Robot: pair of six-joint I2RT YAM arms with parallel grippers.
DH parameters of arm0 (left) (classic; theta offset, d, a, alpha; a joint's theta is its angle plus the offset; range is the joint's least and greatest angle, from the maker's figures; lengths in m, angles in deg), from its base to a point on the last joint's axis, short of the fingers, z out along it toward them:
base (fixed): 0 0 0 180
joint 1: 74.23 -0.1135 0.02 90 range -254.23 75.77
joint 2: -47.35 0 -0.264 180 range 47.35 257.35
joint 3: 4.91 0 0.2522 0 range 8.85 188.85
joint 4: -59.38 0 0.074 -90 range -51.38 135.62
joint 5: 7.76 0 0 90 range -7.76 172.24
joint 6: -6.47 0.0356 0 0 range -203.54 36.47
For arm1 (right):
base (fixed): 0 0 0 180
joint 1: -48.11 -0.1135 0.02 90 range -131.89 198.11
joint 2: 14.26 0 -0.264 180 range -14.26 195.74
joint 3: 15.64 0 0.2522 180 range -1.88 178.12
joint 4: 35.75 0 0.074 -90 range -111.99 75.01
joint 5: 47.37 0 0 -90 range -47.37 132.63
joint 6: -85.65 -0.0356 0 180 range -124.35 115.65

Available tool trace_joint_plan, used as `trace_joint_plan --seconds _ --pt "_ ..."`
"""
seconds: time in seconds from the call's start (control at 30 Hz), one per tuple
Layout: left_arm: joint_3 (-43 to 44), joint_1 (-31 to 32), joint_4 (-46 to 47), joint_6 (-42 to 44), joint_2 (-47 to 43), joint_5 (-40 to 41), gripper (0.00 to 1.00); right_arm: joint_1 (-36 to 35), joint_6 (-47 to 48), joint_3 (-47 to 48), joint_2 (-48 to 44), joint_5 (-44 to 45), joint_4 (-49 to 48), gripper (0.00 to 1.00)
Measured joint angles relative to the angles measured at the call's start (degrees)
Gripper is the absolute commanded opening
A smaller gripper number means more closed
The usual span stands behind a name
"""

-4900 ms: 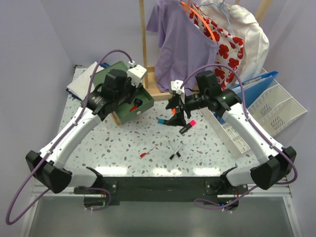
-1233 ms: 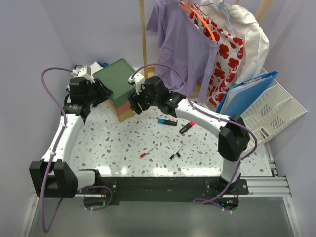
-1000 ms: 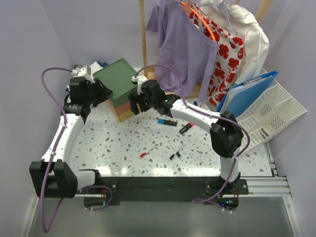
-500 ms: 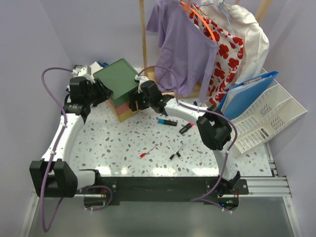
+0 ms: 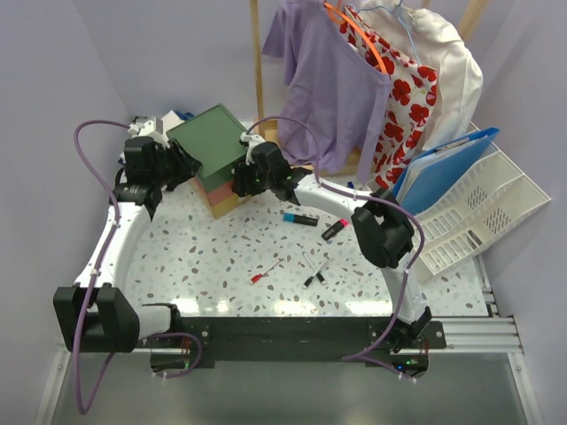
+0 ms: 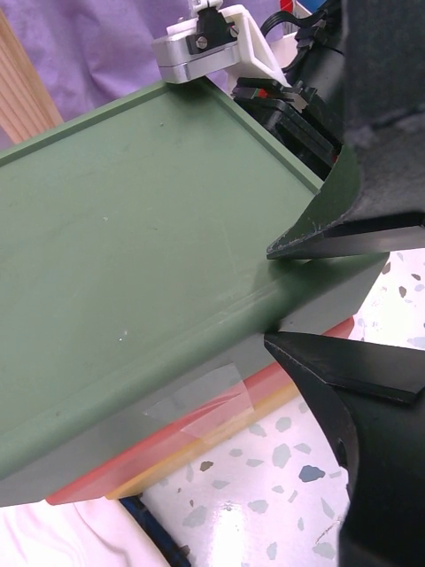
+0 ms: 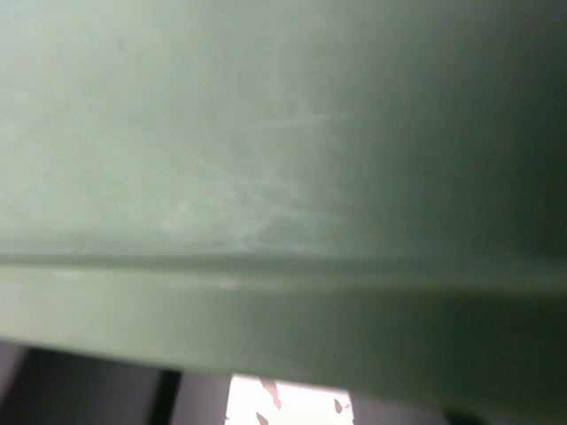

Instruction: Organize the desk

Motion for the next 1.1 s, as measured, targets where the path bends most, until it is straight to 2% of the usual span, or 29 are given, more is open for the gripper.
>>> trace_joint_plan --seconds 0.13,0.23,0.27,0.37,0.6,0.8,1.1 --pt "0.02 0.0 0.02 -0.02 0.04 -0.07 0.42 0.04 -0.52 0.0 0.0 -1.4 -0.46 0.27" --pt "0.02 0.0 0.02 -0.02 0.07 -0.11 0.42 0.09 -0.7 -0.13 0.0 -2.27 -0.85 0.22" --pt "0.09 0.0 0.0 -0.04 0.09 -0.11 0.42 0.15 -0.74 -0.24 0.0 -2.49 -1.03 0.17" --pt "0.11 0.0 -0.02 -0.07 0.13 -0.07 0.42 0.28 -0.57 -1.14 -0.11 -2.91 -2.36 0.12" --pt "0.13 0.0 0.0 -1.01 0.2 0.15 0.42 0.26 0.09 -7.61 -3.5 -3.04 -7.21 0.11" --pt "0.24 0.0 0.02 -1.7 0.46 0.37 0.42 0.26 0.63 -16.74 -11.17 -3.65 -8.48 0.11" --pt "0.26 0.0 0.09 -2.62 0.63 0.55 0.42 0.24 0.66 -27.32 -19.41 -4.42 -9.18 0.18"
